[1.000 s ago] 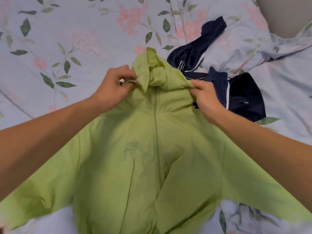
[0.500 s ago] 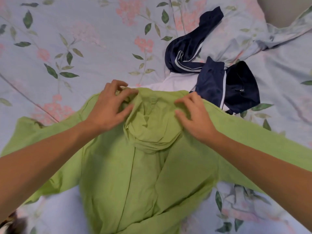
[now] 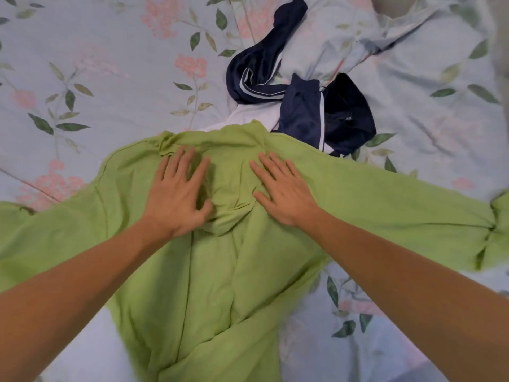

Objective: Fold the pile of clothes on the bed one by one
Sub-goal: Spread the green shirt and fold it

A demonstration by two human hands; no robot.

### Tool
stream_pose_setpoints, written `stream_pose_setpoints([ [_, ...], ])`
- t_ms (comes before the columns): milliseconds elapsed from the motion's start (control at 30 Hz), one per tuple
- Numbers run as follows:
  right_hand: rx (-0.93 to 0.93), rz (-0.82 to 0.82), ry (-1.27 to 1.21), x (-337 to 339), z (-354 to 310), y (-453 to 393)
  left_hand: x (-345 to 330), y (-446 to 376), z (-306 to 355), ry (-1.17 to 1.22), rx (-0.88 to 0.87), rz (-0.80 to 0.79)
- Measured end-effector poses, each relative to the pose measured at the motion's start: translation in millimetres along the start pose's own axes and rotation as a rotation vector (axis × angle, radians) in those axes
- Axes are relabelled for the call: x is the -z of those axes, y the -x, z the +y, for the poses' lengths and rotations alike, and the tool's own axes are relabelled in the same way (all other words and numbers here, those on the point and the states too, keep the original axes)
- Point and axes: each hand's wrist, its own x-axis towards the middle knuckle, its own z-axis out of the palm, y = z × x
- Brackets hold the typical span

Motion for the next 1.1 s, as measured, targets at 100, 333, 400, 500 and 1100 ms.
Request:
stream_pose_setpoints([
  [100, -0.167, 0.024, -0.015, 16.2, 48.6, 52.7, 11.6, -1.2, 58.9, 0.078, -0.144, 0.013],
  [333, -0.555, 0.014, 0.069, 47.4, 184.0, 181.9, 1.5, -36.1, 236.3, 0.152, -0.31, -0.151],
  [400, -0.557, 0.046, 0.113, 51.7, 212.3, 210.7, -6.8, -39.9, 280.2, 0.142, -0.338, -0.262],
  [500, -0.537, 0.143, 0.2, 58.9, 239.9, 241.3, -19.1, -38.7, 330.8, 0.123, -0.332, -0.374],
  [1100, -0.84, 0.415, -0.272, 74.9, 302.4, 325.7, 46.3, -101.7, 544.0, 1.028, -0.176, -0.267],
])
